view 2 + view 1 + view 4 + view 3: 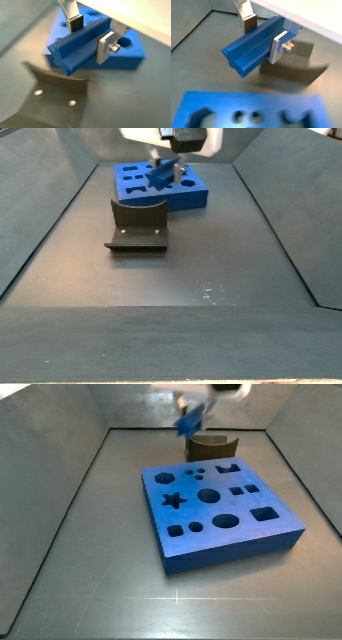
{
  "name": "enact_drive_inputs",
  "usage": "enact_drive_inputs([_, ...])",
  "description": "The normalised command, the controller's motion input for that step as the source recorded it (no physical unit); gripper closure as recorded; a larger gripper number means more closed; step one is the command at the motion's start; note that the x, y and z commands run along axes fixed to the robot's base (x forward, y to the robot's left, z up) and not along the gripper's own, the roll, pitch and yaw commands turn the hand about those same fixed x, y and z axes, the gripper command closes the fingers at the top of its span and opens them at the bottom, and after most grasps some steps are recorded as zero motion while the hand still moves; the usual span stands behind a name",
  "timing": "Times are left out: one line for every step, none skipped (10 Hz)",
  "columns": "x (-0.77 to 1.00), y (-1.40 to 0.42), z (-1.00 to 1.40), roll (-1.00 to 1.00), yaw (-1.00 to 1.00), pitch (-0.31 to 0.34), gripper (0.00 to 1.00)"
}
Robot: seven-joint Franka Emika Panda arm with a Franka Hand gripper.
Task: Pick up the star object. Move up. Place the star object on the fixture. Regrasp the star object. Move to above the board. Insert the star object.
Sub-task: Place the star object on the fixture.
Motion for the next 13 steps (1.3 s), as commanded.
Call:
enact_drive_inputs([0.54,1.0,0.65,-0.87,1.0,0.105,1.0])
enact_drive_inputs([0.48,1.0,0.6,-0.92,1.0,0.152,1.0])
enact_drive_inputs([0.38,0.98,0.48,-0.97,1.0,0.239,1.0])
enact_drive_inputs([0.25,0.79,0.28,-1.0,0.95,0.323,1.0])
enact_drive_inputs([0.18,0.6,0.15,-1.0,0.85,0.412,1.0])
enact_drive_inputs([0.14,0.37,0.07,-0.84,0.55,0.486,1.0])
enact_drive_inputs([0.13,0.21,0.04,-0.68,0.32,0.506,1.0])
enact_drive_inputs([0.13,0.12,0.02,-0.57,0.2,0.503,1.0])
enact_drive_inputs([0.11,0.06,0.0,-0.29,-0.02,0.424,1.0])
enact_drive_inputs([0.1,0.04,0.0,-0.21,-0.08,0.387,1.0])
enact_drive_inputs([0.09,0.03,0.0,-0.13,-0.14,0.291,1.0])
enact_drive_inputs([0.08,0.03,0.0,-0.09,-0.15,0.246,1.0])
enact_drive_inputs([0.09,0.04,0.01,-0.07,-0.15,0.202,1.0])
